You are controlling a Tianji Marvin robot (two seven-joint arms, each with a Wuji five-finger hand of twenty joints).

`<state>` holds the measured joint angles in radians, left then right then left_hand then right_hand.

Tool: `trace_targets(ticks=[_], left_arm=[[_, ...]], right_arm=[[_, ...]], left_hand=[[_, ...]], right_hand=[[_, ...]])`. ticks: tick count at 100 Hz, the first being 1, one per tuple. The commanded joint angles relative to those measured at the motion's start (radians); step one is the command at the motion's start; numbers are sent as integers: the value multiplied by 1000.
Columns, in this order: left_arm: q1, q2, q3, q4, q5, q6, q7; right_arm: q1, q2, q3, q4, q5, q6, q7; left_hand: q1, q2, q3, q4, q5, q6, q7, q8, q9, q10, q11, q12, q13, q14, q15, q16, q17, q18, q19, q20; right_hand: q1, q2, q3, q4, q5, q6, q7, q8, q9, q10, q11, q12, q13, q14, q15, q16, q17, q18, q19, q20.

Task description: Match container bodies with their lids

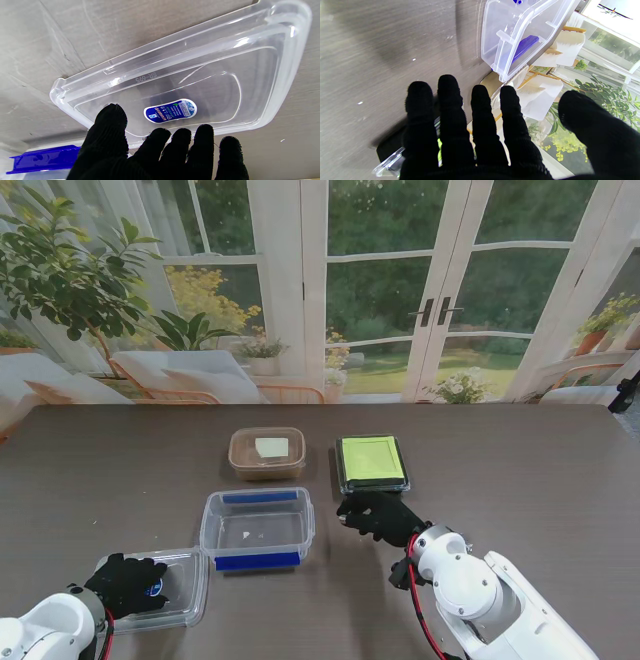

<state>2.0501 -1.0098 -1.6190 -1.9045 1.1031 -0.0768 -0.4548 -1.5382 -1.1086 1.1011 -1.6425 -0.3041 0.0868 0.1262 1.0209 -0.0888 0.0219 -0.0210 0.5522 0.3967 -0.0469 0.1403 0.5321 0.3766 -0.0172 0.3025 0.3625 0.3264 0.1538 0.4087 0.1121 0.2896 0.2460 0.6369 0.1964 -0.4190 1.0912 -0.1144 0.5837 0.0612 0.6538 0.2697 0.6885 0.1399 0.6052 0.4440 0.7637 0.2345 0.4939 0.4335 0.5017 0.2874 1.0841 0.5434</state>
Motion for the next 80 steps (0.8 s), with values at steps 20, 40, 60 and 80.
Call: trace_targets(ticks=[20,40,60,80], left_arm=[[70,-3,12,-16,6,-40,-74],[86,-4,25,-48,3,-52,-75],[99,-4,49,-77,-5,-36,-76],[95,-5,77,-96,-25,-12,-67]], right_arm=[[-5,-2,-7,-5,-3,-7,12],[-5,-2,-8,-5,-4,-9,11],[-5,-2,-8,-5,-3,-8,10],[-4,-3,-8,-5,-3,-9,10]], left_hand=[[-3,41,-17,23,150,-165,181,90,145,-139,133,55,20,11,12,3,15,9,-28,5],[-5,44,-17,22,154,-164,182,90,154,-139,135,57,32,12,21,4,32,12,-21,5],[-6,48,-16,22,153,-156,182,90,161,-126,136,58,44,21,32,9,50,19,-5,14],[-7,56,-16,22,153,-152,182,89,166,-116,136,60,58,32,45,16,68,24,14,31]], right_hand=[[-23,20,-67,24,1,-3,-7,-4,13,18,-17,0,-14,-4,1,-3,-246,14,-13,20],[-24,21,-67,24,-1,-2,-8,-4,14,18,-17,0,-13,-6,2,-2,-245,14,-13,21],[-23,21,-68,24,-1,-3,-8,-4,13,16,-17,0,-15,-5,2,-2,-246,15,-13,21],[-24,21,-68,24,0,-3,-8,-4,14,17,-17,0,-14,-5,2,-2,-246,13,-13,21]])
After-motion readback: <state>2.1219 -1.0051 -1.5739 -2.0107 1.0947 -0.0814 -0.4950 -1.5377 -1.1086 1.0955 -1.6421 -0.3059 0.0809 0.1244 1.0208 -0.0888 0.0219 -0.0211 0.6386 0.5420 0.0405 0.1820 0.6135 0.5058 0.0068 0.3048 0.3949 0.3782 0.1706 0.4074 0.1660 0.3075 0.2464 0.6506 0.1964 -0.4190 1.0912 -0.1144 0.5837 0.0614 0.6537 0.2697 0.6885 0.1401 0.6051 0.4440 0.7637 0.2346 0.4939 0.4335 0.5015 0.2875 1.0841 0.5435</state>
